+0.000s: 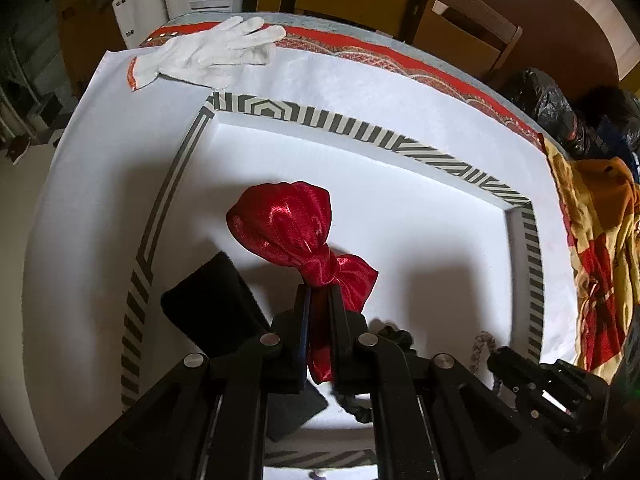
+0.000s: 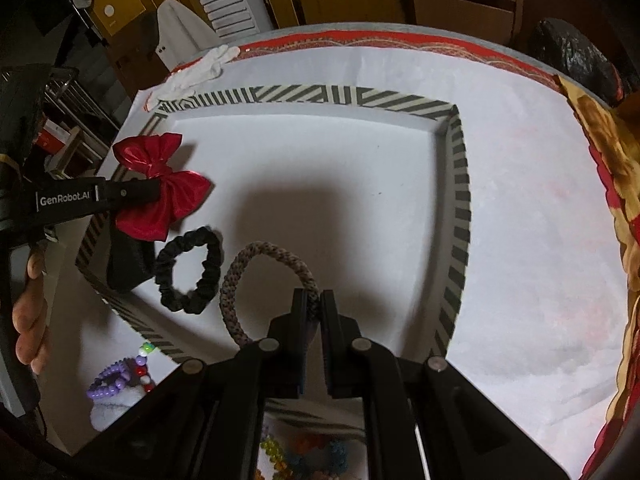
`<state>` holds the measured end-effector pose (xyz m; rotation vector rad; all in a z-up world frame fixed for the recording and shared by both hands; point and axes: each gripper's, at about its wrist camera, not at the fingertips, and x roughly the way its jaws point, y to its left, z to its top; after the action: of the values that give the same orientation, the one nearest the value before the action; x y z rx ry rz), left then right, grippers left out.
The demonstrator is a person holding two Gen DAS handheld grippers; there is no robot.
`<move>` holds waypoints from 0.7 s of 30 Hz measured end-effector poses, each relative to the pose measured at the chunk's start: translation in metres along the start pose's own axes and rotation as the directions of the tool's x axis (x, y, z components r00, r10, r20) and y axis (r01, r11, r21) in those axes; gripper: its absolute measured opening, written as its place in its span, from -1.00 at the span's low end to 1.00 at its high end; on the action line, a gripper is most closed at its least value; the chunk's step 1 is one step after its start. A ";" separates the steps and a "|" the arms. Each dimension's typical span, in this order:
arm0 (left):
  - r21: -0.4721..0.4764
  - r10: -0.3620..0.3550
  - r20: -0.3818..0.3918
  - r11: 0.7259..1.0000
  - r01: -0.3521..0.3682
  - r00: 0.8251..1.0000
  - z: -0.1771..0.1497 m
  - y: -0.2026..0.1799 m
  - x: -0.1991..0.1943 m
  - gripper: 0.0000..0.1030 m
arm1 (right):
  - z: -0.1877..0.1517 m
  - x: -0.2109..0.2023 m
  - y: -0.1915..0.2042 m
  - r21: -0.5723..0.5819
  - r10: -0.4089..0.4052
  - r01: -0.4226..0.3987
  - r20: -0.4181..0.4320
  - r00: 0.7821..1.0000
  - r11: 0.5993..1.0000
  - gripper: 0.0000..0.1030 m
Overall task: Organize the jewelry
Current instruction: 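Carry the red bow into the tray with the left tool while the right tool carries the braided bracelet in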
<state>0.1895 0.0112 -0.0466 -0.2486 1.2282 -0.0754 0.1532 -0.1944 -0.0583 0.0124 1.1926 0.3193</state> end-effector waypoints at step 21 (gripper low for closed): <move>0.023 0.033 0.019 0.999 -0.034 0.999 -0.004 0.003 0.006 -0.85 | -0.003 0.016 -0.003 0.019 -0.047 0.047 -0.031 0.998 0.999 -0.48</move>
<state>0.1876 0.0124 -0.0539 -0.2080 1.2123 -0.0582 0.1562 -0.1939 -0.0748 -0.0031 1.2243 0.2668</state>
